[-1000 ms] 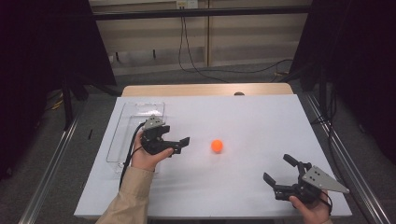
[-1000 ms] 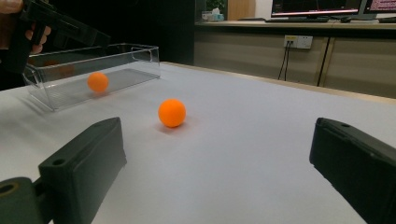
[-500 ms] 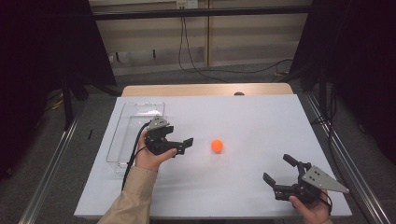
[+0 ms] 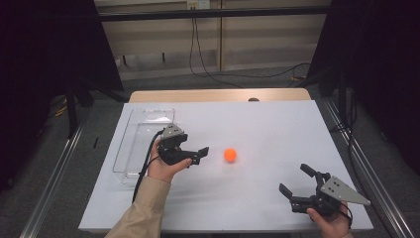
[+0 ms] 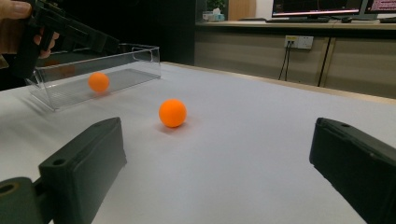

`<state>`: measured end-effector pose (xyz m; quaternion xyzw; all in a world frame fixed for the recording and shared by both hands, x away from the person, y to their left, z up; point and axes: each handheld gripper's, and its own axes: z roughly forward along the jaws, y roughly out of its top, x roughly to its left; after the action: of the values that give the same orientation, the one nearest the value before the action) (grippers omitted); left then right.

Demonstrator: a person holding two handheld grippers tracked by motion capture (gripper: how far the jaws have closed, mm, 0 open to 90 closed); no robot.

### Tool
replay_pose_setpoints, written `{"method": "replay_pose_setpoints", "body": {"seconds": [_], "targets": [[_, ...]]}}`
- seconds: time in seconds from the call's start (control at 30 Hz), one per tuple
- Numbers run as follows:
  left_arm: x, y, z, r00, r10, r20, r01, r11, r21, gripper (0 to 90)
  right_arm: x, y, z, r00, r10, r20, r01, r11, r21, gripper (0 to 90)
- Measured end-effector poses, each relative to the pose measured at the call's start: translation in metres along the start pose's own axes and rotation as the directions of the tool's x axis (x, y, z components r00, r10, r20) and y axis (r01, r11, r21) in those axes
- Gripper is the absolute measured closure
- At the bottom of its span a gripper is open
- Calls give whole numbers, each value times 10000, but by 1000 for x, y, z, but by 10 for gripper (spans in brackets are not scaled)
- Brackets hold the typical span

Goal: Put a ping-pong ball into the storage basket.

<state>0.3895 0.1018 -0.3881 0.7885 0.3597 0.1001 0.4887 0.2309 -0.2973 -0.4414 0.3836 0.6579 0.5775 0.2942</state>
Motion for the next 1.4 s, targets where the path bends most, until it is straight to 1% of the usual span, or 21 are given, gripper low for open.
{"method": "replay_pose_setpoints", "body": {"seconds": [0.1, 0.17, 0.3, 0.43, 0.53, 0.73, 0.77, 0.83, 0.93, 1.03, 1.2, 1.23, 1.27, 1.4], "targets": [[-2, 0, 3, 10000, 41, -21, -41, 10000, 49, 56, 0, 0, 0, 10000, -2, -3, 2, 10000, -1, 28], [-3, 0, 4, 9999, 164, -16, -164, 9998, 117, 56, 0, 0, 0, 10000, -4, -5, 4, 10000, -2, 28], [-5, -1, 7, 9998, 190, 26, -191, 9997, 156, 56, 0, 0, 0, 10000, -7, -8, 7, 10000, -5, 28], [-7, -1, 9, 9999, 97, 37, -98, 9999, 93, 56, 0, 0, 0, 10000, -2, -7, 2, 10000, -1, 28], [-7, 0, 10, 9998, 204, 46, -205, 9997, 130, 56, 0, 0, 0, 10000, -5, -13, 5, 10000, 3, 28], [-10, -1, 14, 9997, 233, 92, -235, 9995, 214, 56, 0, 0, 0, 10000, -5, -9, 5, 10000, -5, 28], [-11, -1, 15, 9995, 298, 96, -300, 9993, 230, 56, 0, 0, 0, 10000, 1, -13, -1, 10000, 3, 28], [-12, -2, 16, 9996, 251, 105, -253, 9993, 257, 56, 0, 0, 0, 10000, 0, -17, 0, 10000, 4, 28], [-13, -2, 18, 9993, 360, 126, -363, 9990, 267, 56, 0, 0, 0, 10000, 1, -18, -1, 10000, 3, 28], [-15, -3, 21, 9994, 315, 164, -320, 9990, 303, 56, 0, 0, 0, 10000, -7, -21, 7, 10000, -7, 28], [-16, -3, 23, 9989, 438, 144, -443, 9984, 358, 56, 0, 0, 0, 10000, -4, -14, 4, 10000, -4, 28], [-16, -3, 24, 9992, 349, 194, -355, 9988, 347, 56, 0, 0, 0, 10000, -5, -13, 5, 10000, -3, 28], [-16, -3, 24, 9992, 346, 190, -352, 9987, 356, 56, 0, 0, 0, 10000, -1, -15, 1, 10000, -1, 28], [-17, -3, 26, 9989, 421, 195, -429, 9983, 389, 56, 0, 0, 0, 10000, -8, -42, 8, 10000, 0, 28]]}}
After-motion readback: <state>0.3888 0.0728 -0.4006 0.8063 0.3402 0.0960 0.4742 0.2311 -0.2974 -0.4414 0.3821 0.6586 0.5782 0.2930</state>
